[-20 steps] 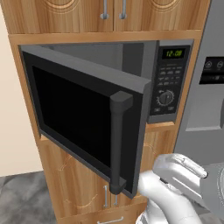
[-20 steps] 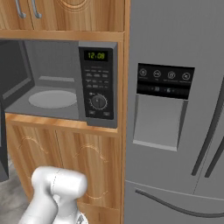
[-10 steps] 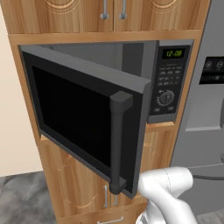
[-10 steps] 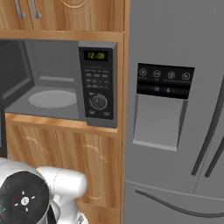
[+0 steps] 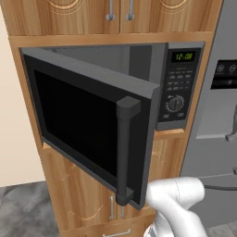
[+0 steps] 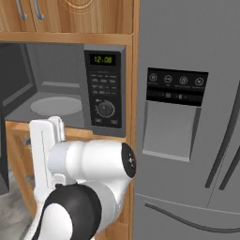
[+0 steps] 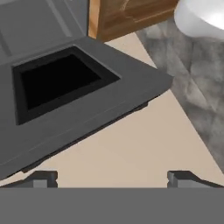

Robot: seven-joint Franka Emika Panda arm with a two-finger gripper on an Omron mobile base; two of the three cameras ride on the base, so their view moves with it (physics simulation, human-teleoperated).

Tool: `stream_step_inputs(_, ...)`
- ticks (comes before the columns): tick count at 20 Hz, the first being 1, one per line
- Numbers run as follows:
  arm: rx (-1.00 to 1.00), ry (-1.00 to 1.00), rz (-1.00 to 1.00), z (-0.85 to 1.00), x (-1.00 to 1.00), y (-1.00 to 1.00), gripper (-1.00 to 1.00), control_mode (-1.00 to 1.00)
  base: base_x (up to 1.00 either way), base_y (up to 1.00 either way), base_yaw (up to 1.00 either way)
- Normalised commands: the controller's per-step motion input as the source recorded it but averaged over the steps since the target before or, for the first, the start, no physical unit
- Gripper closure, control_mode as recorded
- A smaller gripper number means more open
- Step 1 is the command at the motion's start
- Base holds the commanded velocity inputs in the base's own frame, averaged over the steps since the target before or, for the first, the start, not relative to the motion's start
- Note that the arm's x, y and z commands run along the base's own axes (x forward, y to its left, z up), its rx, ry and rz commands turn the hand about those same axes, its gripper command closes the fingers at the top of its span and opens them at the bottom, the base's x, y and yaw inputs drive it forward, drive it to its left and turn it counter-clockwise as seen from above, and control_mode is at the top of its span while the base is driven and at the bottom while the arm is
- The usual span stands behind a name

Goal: Place the sponge inside the microwave to prepare for sanitizing.

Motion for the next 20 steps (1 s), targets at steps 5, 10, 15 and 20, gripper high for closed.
stream_step_inputs(5,0.00,0.06,0.20,-0.06,0.49,0.96,-1.00,-1.00,0.00,0.00,0.00)
stream_step_inputs(10,0.09,0.09,0.22,0.00,0.39,0.94,-1.00,-1.00,0.00,0.00,0.00)
stream_step_inputs(15,0.03,0.08,0.23,0.00,0.32,0.82,-1.00,-1.00,0.00,0.00,0.00)
stream_step_inputs(20,0.00,0.05,0.19,0.00,0.32,0.52,-1.00,-1.00,0.00,0.00,0.00)
